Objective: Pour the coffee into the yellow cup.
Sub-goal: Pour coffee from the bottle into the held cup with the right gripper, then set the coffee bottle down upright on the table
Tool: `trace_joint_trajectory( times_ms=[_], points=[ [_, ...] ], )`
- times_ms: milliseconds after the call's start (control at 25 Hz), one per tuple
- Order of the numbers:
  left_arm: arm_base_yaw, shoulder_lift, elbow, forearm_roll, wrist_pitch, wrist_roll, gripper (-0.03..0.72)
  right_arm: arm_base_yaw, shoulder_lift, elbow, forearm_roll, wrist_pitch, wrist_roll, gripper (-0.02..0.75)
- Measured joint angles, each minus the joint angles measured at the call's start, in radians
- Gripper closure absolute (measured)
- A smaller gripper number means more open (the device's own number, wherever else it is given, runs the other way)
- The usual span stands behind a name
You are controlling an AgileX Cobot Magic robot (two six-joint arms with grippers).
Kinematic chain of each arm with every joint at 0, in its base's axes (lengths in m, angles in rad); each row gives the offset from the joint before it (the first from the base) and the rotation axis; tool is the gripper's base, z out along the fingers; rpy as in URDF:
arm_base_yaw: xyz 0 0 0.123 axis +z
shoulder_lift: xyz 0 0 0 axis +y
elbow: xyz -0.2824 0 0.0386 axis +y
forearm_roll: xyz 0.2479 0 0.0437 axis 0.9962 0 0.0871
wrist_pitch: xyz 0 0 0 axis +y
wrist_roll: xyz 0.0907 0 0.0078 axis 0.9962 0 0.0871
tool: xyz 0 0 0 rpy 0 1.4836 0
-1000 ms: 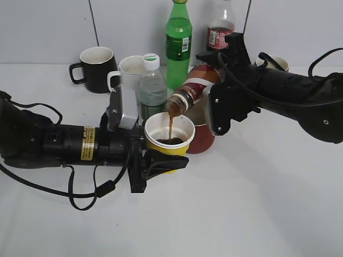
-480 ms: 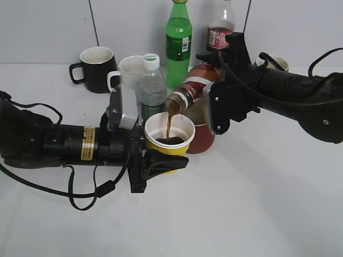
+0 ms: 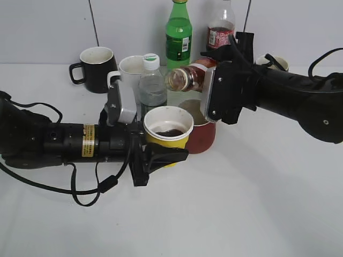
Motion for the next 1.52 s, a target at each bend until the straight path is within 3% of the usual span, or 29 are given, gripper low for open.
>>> trace_joint_trajectory(
  times_ms=[160,280,440,760,1000,1120,1520],
  points=[
    [0.009,0.0,0.0,-0.056,-0.005,0.0,0.312,0.0,0.0,0.0,0.015,-0.04,0.206,0.228],
    [0.03,0.0,0.0,-0.061,-0.005,0.0,0.312,0.0,0.0,0.0,0.089,-0.082,0.428,0.228],
    [0.078,-0.001,0.0,-0.064,-0.005,0.0,0.312,0.0,0.0,0.002,0.173,-0.09,0.667,0.228],
    [0.189,-0.045,0.045,-0.091,-0.006,0.0,0.313,-0.069,-0.001,0.109,0.185,-0.174,1.029,0.228],
    [0.255,-0.045,0.073,-0.116,0.018,0.0,0.313,-0.18,-0.001,0.224,0.194,-0.239,1.089,0.228],
    [0.263,-0.045,0.073,-0.189,0.05,0.0,0.315,-0.213,0.017,0.248,0.194,-0.25,1.093,0.228],
    [0.263,0.051,0.076,-0.386,-0.012,0.165,0.316,-0.227,0.225,0.253,0.195,-0.421,1.094,0.228]
  ],
)
